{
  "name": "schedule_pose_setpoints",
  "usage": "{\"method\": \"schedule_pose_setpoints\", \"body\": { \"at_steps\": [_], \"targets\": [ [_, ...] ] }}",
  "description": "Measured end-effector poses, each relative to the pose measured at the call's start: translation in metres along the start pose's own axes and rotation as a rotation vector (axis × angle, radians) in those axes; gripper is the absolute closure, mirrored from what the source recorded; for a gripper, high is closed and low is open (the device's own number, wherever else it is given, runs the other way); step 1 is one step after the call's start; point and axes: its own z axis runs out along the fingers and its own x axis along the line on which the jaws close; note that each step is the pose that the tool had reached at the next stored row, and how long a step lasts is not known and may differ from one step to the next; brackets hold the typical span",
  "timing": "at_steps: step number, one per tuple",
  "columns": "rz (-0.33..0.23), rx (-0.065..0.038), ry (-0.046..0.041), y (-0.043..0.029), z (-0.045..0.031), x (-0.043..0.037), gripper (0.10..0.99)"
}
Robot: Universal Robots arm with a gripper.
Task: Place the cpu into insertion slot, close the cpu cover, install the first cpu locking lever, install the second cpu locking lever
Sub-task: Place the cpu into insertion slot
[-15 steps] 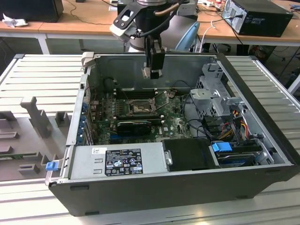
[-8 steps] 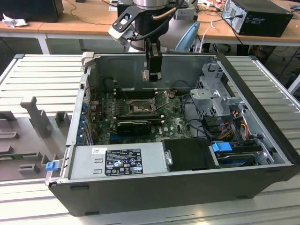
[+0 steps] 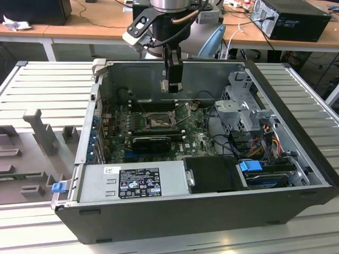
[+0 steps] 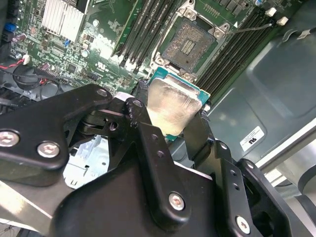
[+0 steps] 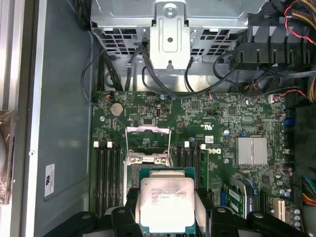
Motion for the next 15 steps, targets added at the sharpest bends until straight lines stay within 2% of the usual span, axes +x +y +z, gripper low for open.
{"method": "schedule_pose_setpoints", "body": {
  "at_steps": [12,15],
  "targets": [
    [0.006,0.000,-0.0005,-0.0009,0.0049,-0.0001,0.557],
    [0.009,0.000,-0.0007,-0.0040,0.0080,-0.0001,0.557]
  ]
}}
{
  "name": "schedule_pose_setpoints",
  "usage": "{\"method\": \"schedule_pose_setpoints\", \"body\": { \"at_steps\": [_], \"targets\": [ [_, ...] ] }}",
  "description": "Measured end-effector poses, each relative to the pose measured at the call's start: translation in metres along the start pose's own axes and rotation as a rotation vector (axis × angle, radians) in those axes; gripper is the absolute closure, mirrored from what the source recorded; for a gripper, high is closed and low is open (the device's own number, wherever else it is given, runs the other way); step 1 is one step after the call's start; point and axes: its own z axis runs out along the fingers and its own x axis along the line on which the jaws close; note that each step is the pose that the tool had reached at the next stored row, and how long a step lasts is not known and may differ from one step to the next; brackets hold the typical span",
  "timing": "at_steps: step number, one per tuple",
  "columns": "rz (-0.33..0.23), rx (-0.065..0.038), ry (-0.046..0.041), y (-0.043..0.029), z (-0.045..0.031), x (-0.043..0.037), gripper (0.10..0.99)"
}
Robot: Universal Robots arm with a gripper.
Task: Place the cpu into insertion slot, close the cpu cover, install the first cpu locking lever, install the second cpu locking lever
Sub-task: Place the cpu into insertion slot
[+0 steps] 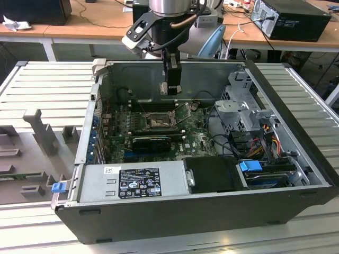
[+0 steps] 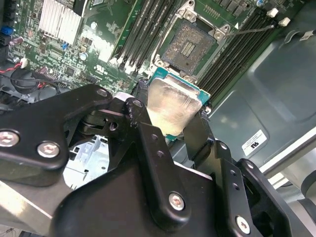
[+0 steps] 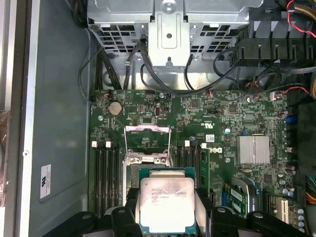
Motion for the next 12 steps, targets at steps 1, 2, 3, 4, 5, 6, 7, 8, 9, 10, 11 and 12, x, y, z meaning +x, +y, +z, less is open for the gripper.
{"method": "schedule_pose_setpoints", "body": {
  "at_steps": [1,2,3,4,5,6,7,8,9,10,11,12],
  "targets": [
    [-0.001,0.000,0.0000,-0.0006,0.0012,0.0000,0.557],
    [-0.004,0.000,0.0003,-0.0010,0.0038,0.0000,0.557],
    [-0.006,0.000,0.0004,-0.0012,0.0054,-0.0001,0.557],
    [-0.006,0.000,0.0005,-0.0014,0.0070,-0.0001,0.557],
    [-0.006,0.001,0.0004,-0.0015,0.0084,-0.0001,0.557],
    [-0.006,0.001,0.0005,-0.0018,0.0106,-0.0001,0.557],
    [-0.006,0.002,0.0005,-0.0020,0.0129,-0.0002,0.557],
    [-0.006,0.002,0.0005,-0.0022,0.0146,-0.0002,0.557],
    [-0.006,0.002,0.0006,-0.0024,0.0176,-0.0001,0.557],
    [-0.006,0.002,0.0006,-0.0025,0.0193,-0.0001,0.557],
    [-0.006,0.002,0.0005,-0.0026,0.0201,-0.0001,0.557],
    [-0.006,0.002,0.0004,-0.0027,0.0206,-0.0001,0.557]
  ]
}}
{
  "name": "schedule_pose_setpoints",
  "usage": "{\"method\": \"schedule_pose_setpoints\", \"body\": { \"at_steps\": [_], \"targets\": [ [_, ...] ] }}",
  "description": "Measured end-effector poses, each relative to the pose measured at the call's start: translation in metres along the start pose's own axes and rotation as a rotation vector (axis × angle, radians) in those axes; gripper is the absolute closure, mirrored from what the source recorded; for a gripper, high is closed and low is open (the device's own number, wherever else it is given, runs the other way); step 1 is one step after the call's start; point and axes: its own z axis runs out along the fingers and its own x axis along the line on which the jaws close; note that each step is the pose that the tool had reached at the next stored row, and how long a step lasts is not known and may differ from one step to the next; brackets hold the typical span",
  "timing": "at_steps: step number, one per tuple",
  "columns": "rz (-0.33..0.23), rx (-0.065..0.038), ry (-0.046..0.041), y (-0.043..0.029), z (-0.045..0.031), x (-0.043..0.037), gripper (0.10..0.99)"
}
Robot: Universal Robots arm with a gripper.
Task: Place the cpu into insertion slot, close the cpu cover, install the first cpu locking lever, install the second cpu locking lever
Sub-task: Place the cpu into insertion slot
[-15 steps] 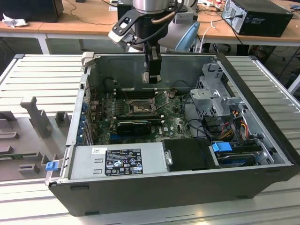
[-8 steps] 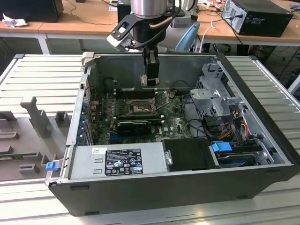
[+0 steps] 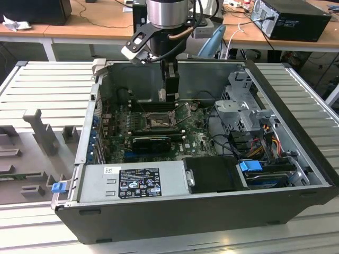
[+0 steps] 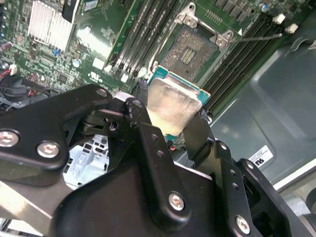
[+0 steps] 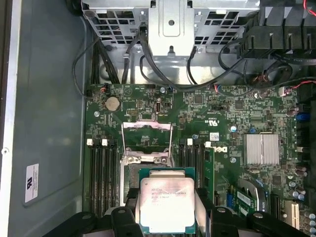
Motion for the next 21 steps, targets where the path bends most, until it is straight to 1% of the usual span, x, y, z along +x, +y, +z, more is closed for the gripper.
{"method": "schedule_pose_setpoints", "body": {
  "at_steps": [5,8,10,13,15,19,20,21],
  "targets": [
    [0.004,0.000,-0.0006,-0.0005,0.0051,0.0009,0.557],
    [0.015,-0.001,-0.0015,-0.0013,0.0146,0.0011,0.557],
    [0.015,-0.001,-0.0014,-0.0020,0.0229,0.0020,0.557],
    [0.009,-0.001,-0.0009,-0.0040,0.0323,0.0032,0.557],
    [0.008,-0.001,-0.0010,-0.0067,0.0334,0.0032,0.557],
    [0.008,-0.001,-0.0004,-0.0095,0.0361,0.0036,0.557],
    [0.008,-0.001,-0.0005,-0.0102,0.0375,0.0037,0.557],
    [0.008,-0.001,-0.0004,-0.0120,0.0412,0.0044,0.557]
  ]
}}
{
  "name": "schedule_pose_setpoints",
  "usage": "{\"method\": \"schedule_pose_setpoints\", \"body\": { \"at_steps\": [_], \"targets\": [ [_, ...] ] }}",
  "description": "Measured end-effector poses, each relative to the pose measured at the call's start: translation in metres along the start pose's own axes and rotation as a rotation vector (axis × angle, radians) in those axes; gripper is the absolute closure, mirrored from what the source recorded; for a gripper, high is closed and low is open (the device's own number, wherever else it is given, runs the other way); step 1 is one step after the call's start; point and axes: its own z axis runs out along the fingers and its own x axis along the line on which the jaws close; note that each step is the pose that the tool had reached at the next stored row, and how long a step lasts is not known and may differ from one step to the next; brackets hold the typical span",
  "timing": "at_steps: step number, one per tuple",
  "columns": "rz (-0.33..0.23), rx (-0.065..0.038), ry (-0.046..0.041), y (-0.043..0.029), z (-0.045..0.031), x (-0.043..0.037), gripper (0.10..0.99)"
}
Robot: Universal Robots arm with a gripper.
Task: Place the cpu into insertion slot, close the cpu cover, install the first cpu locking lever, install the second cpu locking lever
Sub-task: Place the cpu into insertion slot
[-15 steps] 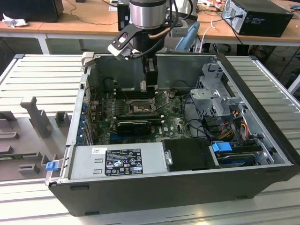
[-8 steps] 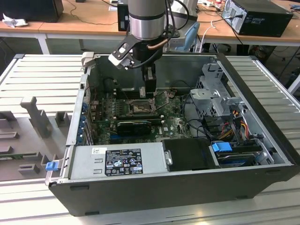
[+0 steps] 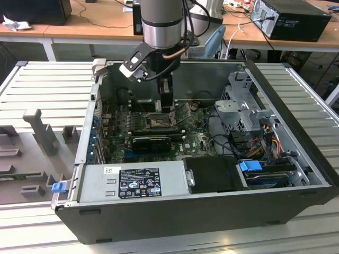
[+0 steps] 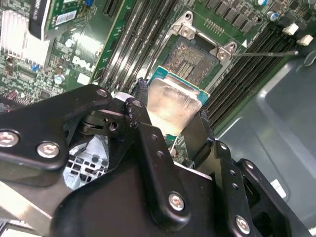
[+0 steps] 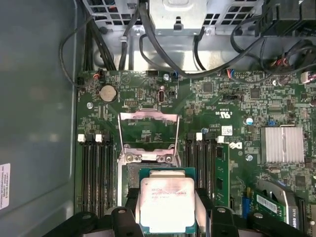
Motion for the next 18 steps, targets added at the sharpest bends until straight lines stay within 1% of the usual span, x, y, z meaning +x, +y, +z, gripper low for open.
{"method": "schedule_pose_setpoints", "body": {
  "at_steps": [3,7,11,12,14,16,18],
  "targets": [
    [0.000,0.000,-0.0001,-0.0016,0.0055,0.0015,0.557],
    [0.000,0.000,0.0000,-0.0027,0.0096,0.0025,0.557],
    [0.000,0.000,-0.0001,-0.0074,0.0154,0.0031,0.557],
    [0.000,0.000,-0.0001,-0.0087,0.0187,0.0037,0.557],
    [-0.001,0.000,0.0000,-0.0101,0.0227,0.0050,0.557],
    [-0.007,0.000,0.0008,-0.0118,0.0299,0.0097,0.557],
    [-0.013,0.000,0.0011,-0.0144,0.0361,0.0107,0.557]
  ]
}}
